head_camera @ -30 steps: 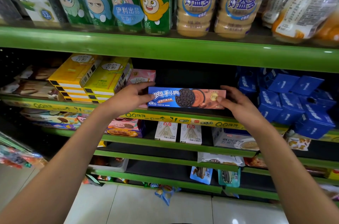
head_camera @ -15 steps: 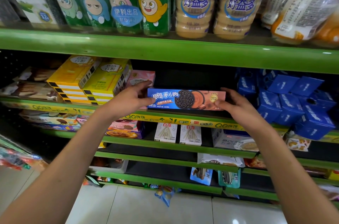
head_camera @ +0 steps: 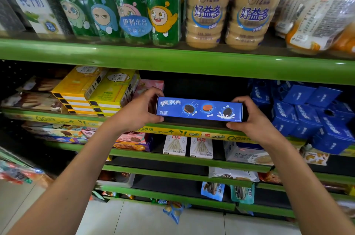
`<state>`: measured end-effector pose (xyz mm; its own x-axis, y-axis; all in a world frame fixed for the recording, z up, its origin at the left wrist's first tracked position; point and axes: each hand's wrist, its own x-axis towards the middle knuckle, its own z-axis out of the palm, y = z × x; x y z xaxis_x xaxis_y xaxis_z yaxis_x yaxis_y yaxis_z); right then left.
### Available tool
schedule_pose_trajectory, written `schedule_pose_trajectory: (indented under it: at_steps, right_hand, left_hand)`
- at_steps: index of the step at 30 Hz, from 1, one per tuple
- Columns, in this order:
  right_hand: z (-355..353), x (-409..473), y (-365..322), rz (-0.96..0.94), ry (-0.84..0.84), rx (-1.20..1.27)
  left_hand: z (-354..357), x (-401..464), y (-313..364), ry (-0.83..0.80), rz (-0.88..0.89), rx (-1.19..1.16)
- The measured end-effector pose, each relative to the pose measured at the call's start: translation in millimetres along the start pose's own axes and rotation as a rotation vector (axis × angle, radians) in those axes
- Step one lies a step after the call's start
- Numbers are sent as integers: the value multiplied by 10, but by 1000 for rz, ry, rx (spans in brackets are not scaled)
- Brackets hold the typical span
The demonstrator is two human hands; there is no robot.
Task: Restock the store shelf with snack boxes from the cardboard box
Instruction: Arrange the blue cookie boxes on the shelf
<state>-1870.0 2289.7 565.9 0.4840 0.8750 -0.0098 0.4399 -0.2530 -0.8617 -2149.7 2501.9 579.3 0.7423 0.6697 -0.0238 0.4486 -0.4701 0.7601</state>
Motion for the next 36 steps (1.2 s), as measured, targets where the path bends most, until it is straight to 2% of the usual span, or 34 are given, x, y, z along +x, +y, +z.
schedule_pose_trajectory:
  at_steps: [12, 36]
  right_hand:
    - [17, 6, -11, -5, 27, -45]
    - [22, 16, 2, -16, 33, -44]
  left_hand:
    - [74, -28, 0, 64, 66, 123]
    - [72, -4, -32, 29, 48, 68]
